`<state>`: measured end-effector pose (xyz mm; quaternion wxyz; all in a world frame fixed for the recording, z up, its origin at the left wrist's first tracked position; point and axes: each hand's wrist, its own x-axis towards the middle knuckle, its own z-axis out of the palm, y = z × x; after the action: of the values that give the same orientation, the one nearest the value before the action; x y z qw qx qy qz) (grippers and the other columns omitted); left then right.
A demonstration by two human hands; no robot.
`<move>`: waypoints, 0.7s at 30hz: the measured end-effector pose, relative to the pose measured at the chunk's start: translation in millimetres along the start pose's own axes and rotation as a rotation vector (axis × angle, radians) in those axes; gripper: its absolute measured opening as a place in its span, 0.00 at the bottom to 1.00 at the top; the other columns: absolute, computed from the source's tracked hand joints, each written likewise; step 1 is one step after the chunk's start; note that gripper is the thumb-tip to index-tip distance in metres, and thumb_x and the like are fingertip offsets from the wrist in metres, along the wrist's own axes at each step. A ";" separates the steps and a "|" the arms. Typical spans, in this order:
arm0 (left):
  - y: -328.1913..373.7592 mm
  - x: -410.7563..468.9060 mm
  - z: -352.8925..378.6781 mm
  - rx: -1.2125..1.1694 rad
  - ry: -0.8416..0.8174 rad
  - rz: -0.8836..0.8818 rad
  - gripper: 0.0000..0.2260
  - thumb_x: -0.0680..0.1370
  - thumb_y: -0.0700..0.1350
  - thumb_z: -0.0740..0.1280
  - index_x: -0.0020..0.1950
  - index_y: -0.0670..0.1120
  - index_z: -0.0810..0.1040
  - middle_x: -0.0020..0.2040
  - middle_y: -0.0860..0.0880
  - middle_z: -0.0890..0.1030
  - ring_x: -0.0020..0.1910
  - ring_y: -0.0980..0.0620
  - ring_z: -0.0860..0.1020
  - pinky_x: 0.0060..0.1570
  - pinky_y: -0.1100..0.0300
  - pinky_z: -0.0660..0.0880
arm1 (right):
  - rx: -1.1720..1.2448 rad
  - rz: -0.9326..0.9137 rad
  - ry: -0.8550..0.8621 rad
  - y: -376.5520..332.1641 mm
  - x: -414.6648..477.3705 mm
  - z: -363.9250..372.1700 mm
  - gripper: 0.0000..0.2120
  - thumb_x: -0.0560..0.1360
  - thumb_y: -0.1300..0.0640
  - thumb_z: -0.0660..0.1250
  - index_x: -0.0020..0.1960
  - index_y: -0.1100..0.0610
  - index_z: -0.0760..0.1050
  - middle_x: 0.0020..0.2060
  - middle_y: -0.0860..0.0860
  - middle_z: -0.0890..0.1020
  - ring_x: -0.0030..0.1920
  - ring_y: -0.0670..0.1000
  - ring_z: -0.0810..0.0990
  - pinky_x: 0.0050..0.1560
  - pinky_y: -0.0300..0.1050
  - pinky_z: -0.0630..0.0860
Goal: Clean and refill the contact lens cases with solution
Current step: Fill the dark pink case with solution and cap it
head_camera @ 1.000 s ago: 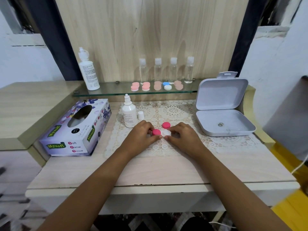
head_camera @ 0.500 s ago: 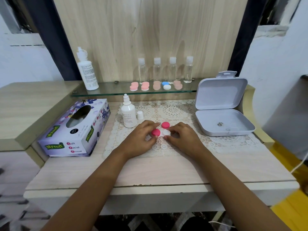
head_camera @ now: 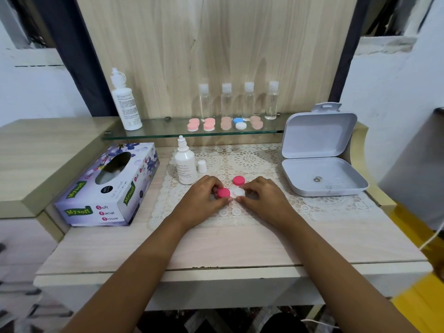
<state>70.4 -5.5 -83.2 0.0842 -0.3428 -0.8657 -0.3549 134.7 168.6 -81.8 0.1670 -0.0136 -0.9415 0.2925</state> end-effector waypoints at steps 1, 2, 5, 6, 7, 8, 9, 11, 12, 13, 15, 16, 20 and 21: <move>-0.2 0.1 0.3 -0.002 -0.001 -0.005 0.12 0.71 0.48 0.73 0.47 0.45 0.75 0.43 0.54 0.73 0.43 0.58 0.72 0.42 0.73 0.67 | 0.000 0.004 0.000 0.1 0.0 0.0 0.14 0.71 0.48 0.70 0.54 0.53 0.80 0.44 0.50 0.77 0.51 0.51 0.72 0.52 0.45 0.69; -0.1 0.1 0.5 -0.004 -0.002 -0.005 0.12 0.70 0.49 0.74 0.47 0.45 0.75 0.43 0.54 0.74 0.43 0.58 0.73 0.42 0.73 0.67 | 0.001 0.004 0.001 0.1 0.0 -0.1 0.14 0.71 0.48 0.70 0.54 0.53 0.80 0.44 0.50 0.76 0.51 0.51 0.72 0.52 0.45 0.69; -1.1 -0.6 0.0 -0.013 -0.015 0.017 0.10 0.72 0.47 0.72 0.50 0.45 0.77 0.46 0.52 0.75 0.45 0.59 0.73 0.44 0.75 0.66 | 0.013 0.007 0.000 0.0 -0.2 -0.2 0.15 0.71 0.48 0.70 0.55 0.52 0.79 0.43 0.48 0.75 0.51 0.50 0.72 0.51 0.43 0.68; -1.1 -0.9 -0.4 -0.009 -0.025 0.027 0.10 0.72 0.46 0.72 0.52 0.45 0.78 0.47 0.52 0.76 0.46 0.58 0.74 0.46 0.76 0.66 | 0.015 0.009 -0.001 -0.1 -0.2 -0.2 0.15 0.71 0.48 0.70 0.55 0.52 0.79 0.43 0.48 0.75 0.51 0.50 0.72 0.52 0.44 0.68; -1.4 -1.3 -0.6 0.000 -0.035 0.037 0.11 0.73 0.44 0.71 0.54 0.45 0.79 0.49 0.51 0.76 0.48 0.57 0.74 0.47 0.76 0.65 | 0.015 0.011 -0.001 -0.1 -0.2 0.0 0.14 0.71 0.48 0.70 0.54 0.53 0.80 0.43 0.49 0.76 0.51 0.50 0.72 0.52 0.44 0.69; -1.6 -1.5 -0.6 0.012 -0.045 0.047 0.11 0.73 0.43 0.70 0.55 0.45 0.79 0.50 0.51 0.77 0.50 0.56 0.73 0.49 0.76 0.65 | 0.013 0.013 -0.001 0.1 -0.2 0.0 0.14 0.71 0.48 0.70 0.53 0.54 0.80 0.44 0.50 0.76 0.51 0.51 0.72 0.52 0.45 0.69; -2.0 -1.6 -0.4 0.022 -0.054 0.056 0.12 0.73 0.42 0.69 0.57 0.45 0.79 0.51 0.50 0.77 0.51 0.56 0.73 0.50 0.76 0.64 | 0.011 0.015 -0.002 0.1 -0.2 0.1 0.14 0.71 0.49 0.70 0.52 0.55 0.80 0.44 0.50 0.77 0.51 0.51 0.72 0.53 0.46 0.70; -2.5 -1.5 0.1 0.023 -0.063 0.058 0.14 0.73 0.42 0.69 0.59 0.45 0.78 0.52 0.50 0.78 0.52 0.56 0.73 0.51 0.77 0.63 | 0.009 0.013 -0.004 -0.1 -0.1 -0.1 0.13 0.71 0.49 0.70 0.51 0.57 0.80 0.44 0.51 0.77 0.51 0.52 0.73 0.53 0.47 0.70; -2.5 -1.5 0.1 0.013 -0.065 0.047 0.15 0.73 0.44 0.70 0.59 0.46 0.77 0.53 0.51 0.77 0.52 0.56 0.73 0.50 0.77 0.63 | 0.010 0.010 -0.004 -0.3 -0.3 -0.4 0.13 0.71 0.49 0.70 0.51 0.57 0.80 0.44 0.52 0.77 0.51 0.53 0.73 0.53 0.46 0.70; -2.5 -1.4 0.1 -0.003 -0.065 0.029 0.16 0.73 0.47 0.71 0.60 0.46 0.77 0.53 0.52 0.77 0.52 0.57 0.73 0.50 0.78 0.63 | 0.010 0.009 -0.005 -0.4 -0.4 -0.5 0.13 0.71 0.49 0.70 0.51 0.57 0.80 0.45 0.52 0.77 0.51 0.52 0.73 0.53 0.46 0.70; -2.5 -1.1 -0.3 -0.034 -0.047 -0.006 0.19 0.72 0.50 0.72 0.60 0.47 0.75 0.52 0.53 0.76 0.52 0.58 0.73 0.49 0.77 0.65 | 0.004 0.007 -0.006 -0.5 -0.8 -0.8 0.14 0.71 0.49 0.70 0.52 0.56 0.80 0.45 0.52 0.77 0.51 0.52 0.72 0.53 0.45 0.70; -2.5 -1.0 -0.8 -0.041 -0.032 -0.010 0.18 0.72 0.49 0.72 0.60 0.46 0.75 0.52 0.53 0.76 0.51 0.58 0.73 0.49 0.77 0.65 | 0.005 0.006 -0.006 -0.4 -1.0 -0.7 0.14 0.71 0.49 0.70 0.52 0.56 0.80 0.45 0.51 0.77 0.51 0.52 0.72 0.53 0.45 0.70; -1.3 -1.9 -2.1 -0.029 -0.056 0.007 0.18 0.75 0.42 0.68 0.65 0.46 0.74 0.58 0.51 0.77 0.55 0.59 0.72 0.53 0.77 0.63 | -0.003 0.009 -0.006 -0.5 -0.3 -0.7 0.14 0.71 0.49 0.69 0.51 0.57 0.80 0.45 0.51 0.77 0.51 0.52 0.72 0.53 0.46 0.70; -1.2 -2.1 -1.7 -0.023 -0.071 0.010 0.19 0.75 0.41 0.67 0.66 0.46 0.74 0.59 0.51 0.77 0.56 0.58 0.72 0.55 0.74 0.64 | -0.005 0.009 -0.008 -0.5 -0.2 -0.6 0.14 0.71 0.49 0.69 0.51 0.57 0.80 0.44 0.51 0.77 0.51 0.52 0.72 0.52 0.46 0.70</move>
<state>71.0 -8.4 -83.4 0.0513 -0.3604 -0.8622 -0.3522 135.1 168.5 -81.2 0.1620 -0.0171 -0.9428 0.2907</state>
